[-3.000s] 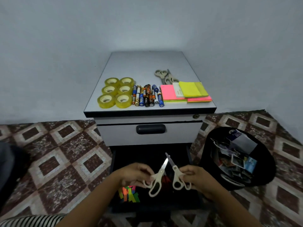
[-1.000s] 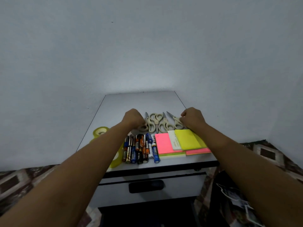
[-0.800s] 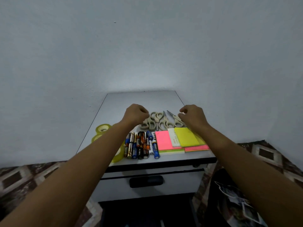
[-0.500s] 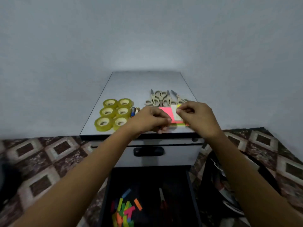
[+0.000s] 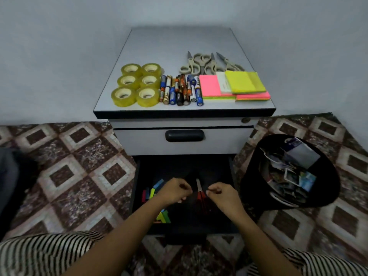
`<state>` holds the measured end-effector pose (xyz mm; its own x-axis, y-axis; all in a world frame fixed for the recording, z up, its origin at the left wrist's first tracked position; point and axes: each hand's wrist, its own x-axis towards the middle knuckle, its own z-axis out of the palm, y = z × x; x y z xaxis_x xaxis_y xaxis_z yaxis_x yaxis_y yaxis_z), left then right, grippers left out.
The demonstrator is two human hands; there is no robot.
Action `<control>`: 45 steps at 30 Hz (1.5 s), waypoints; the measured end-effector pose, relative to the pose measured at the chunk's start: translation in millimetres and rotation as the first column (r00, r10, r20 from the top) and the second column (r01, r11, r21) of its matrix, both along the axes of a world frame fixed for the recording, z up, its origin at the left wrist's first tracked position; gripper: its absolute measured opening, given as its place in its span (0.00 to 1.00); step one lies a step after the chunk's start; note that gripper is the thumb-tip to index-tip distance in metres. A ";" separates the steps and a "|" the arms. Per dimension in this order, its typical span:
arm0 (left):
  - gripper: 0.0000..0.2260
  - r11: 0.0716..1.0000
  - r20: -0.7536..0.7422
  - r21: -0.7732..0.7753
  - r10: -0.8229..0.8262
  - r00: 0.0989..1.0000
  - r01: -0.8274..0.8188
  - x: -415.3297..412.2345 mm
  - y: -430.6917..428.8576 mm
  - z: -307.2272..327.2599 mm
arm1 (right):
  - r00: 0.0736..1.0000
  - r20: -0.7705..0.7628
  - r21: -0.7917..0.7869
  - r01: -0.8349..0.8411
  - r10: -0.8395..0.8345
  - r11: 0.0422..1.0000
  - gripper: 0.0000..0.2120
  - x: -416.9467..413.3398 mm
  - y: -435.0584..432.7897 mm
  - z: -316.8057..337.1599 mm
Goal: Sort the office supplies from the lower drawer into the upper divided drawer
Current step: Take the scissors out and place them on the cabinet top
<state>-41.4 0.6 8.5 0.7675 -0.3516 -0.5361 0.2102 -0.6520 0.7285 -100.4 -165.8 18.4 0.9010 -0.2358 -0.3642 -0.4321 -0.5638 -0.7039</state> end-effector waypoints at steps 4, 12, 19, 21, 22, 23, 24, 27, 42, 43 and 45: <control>0.07 0.989 0.001 0.124 0.078 0.997 -0.077 -3.1 3.9 -45.6 | 0.983 -0.180 -0.047 -0.028 0.019 0.998 0.11 6.3 2.9 -40.5; 0.10 0.981 -0.113 0.155 0.137 0.984 -0.119 -9.9 -29.7 -88.0 | 0.965 -0.258 -0.140 0.014 -0.050 0.990 0.13 23.4 -0.2 -100.3; 0.07 0.973 -0.170 0.179 0.173 0.970 -0.143 -9.2 -44.9 -89.5 | 0.946 -0.302 -0.099 0.090 -0.116 0.991 0.14 23.6 2.0 -99.9; 0.09 0.972 -0.192 0.167 0.197 0.961 -0.166 -8.4 -42.5 -86.9 | 0.944 -0.308 -0.058 0.102 -0.115 0.993 0.10 23.4 1.8 -96.1; 0.10 0.971 -0.197 0.149 0.212 0.957 -0.185 -8.9 -41.2 -83.8 | 0.948 -0.297 -0.039 0.103 -0.110 0.994 0.10 22.7 2.0 -93.5; 0.12 0.970 -0.202 0.121 0.232 0.951 -0.211 -9.1 -39.9 -80.8 | 0.953 -0.285 -0.018 0.106 -0.106 0.994 0.11 22.0 2.4 -90.3; 0.13 0.966 -0.217 0.080 0.259 0.941 -0.247 -9.9 -38.5 -76.4 | 0.958 -0.267 -0.003 0.107 -0.104 0.994 0.10 21.0 2.4 -87.2; 0.11 0.931 -0.314 -0.047 0.330 0.890 -0.362 -15.0 -30.2 -56.5 | 0.977 -0.196 0.035 0.093 -0.084 0.995 0.09 15.3 1.8 -72.9; 0.07 0.805 -0.538 -0.439 0.120 0.834 -0.399 -75.5 16.7 61.3 | 0.970 0.200 0.095 -0.158 0.137 0.983 0.07 -49.7 1.7 41.4; 0.07 0.798 -0.526 -0.460 0.108 0.844 -0.389 -77.4 17.8 70.5 | 0.964 0.228 0.084 -0.163 0.141 0.983 0.08 -51.8 2.3 51.7; 0.07 0.787 -0.479 -0.499 0.098 0.872 -0.362 -77.2 19.3 91.1 | 0.945 0.292 0.070 -0.175 0.147 0.982 0.10 -51.6 3.2 75.3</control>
